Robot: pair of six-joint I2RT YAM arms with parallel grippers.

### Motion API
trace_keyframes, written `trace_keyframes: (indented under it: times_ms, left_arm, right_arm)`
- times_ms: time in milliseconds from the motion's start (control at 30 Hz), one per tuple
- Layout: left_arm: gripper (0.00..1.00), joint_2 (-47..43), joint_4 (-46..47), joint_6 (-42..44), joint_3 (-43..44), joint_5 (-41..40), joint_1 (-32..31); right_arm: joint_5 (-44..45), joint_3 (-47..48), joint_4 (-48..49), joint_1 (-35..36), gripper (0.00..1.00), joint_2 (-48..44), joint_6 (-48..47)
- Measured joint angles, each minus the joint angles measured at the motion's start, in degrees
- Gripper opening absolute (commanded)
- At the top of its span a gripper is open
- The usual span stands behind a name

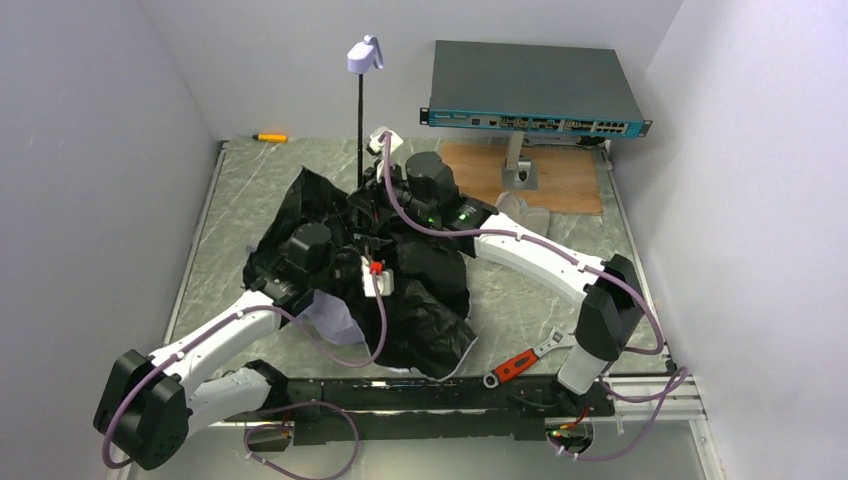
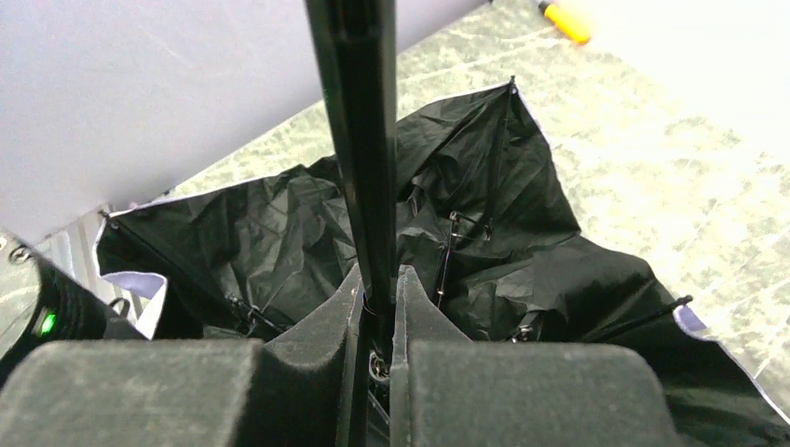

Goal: Open the umbrella

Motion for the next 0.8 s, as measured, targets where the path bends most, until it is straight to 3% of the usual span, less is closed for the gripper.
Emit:
trace_keyframes:
  times_ms: [133,467,567,700,800]
  left_arm:
    - [0.88,-0.6,-1.9,4.8,-2.0,-1.9,-3.2]
    - [0.92,-5.2,2.5,6.9,-9.5,-9.3,-4.0]
    - [0.99,-9.0,5.7,5.4,-13.1,-11.0,-3.3]
    - [1.0,-14.9,0.0,1.1,-12.2,-8.6,-2.4]
    - [1.0,-15.7,-9.1,-5.0,-3.4,-5.0,-2.4]
  right_arm:
    - [-0.1,0.0,-3.2,0.3,0.0,0.7,0.0]
    - [-1.2,-0.2,-5.9,-0.5,0.0,1.4,-2.4]
    - [-2.1,-1.1,-5.4,-1.6,0.0,1.2,-2.4]
    - [-3.5,-2.7,-4.0,-2.5,0.0,-0.4,-3.0]
    - [-4.9,-5.9,-0.1,-3.0,0.0,-3.8,-4.4]
